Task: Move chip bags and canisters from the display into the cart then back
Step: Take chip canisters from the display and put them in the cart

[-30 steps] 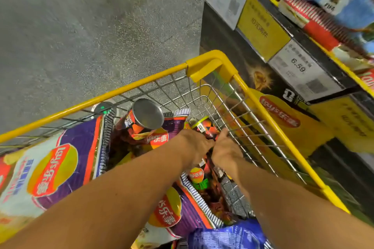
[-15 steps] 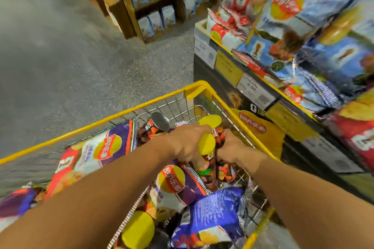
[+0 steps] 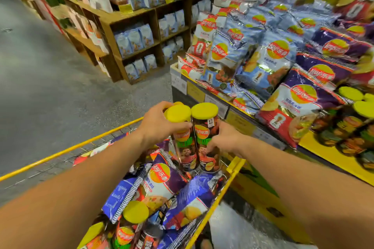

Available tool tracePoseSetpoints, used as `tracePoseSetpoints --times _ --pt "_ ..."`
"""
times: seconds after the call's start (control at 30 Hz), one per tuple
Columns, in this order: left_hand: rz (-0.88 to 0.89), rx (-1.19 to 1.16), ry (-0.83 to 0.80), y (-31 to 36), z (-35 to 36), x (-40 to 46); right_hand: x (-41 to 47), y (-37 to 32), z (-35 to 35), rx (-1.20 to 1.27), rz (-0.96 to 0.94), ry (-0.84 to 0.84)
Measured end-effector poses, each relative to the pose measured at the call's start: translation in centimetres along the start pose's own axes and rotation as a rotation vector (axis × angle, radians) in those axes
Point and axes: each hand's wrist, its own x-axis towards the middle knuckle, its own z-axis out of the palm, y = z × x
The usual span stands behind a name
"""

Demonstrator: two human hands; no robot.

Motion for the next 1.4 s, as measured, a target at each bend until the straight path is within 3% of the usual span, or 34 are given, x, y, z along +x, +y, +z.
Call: tracePoseSetpoints --times 0.17,0.47,1.0,1.27,1.4 --pt "0.132 -0.113 -0.030 5.7 1.3 -1.9 -3.9 -0.2 -3.4 0.161 -0.063 0.069" --pt "0.181 -0.207 -0.147 14.9 5.6 -2.4 -9.6 2.4 -12.0 0.218 -0.123 0.169" --pt "0.464 0.011 -0.350 29.3 25.9 -2.6 -19.6 16.3 -29.8 0.342 0.003 0.488" --pt "0.555 0.093 -0.425 31.4 33.0 -0.8 -19.2 21.9 -33.7 0.321 0.078 0.582" --pt "0.565 0.173 -0.517 30.8 36.7 1.1 -18.6 25.4 -34.6 0.302 0.201 0.621"
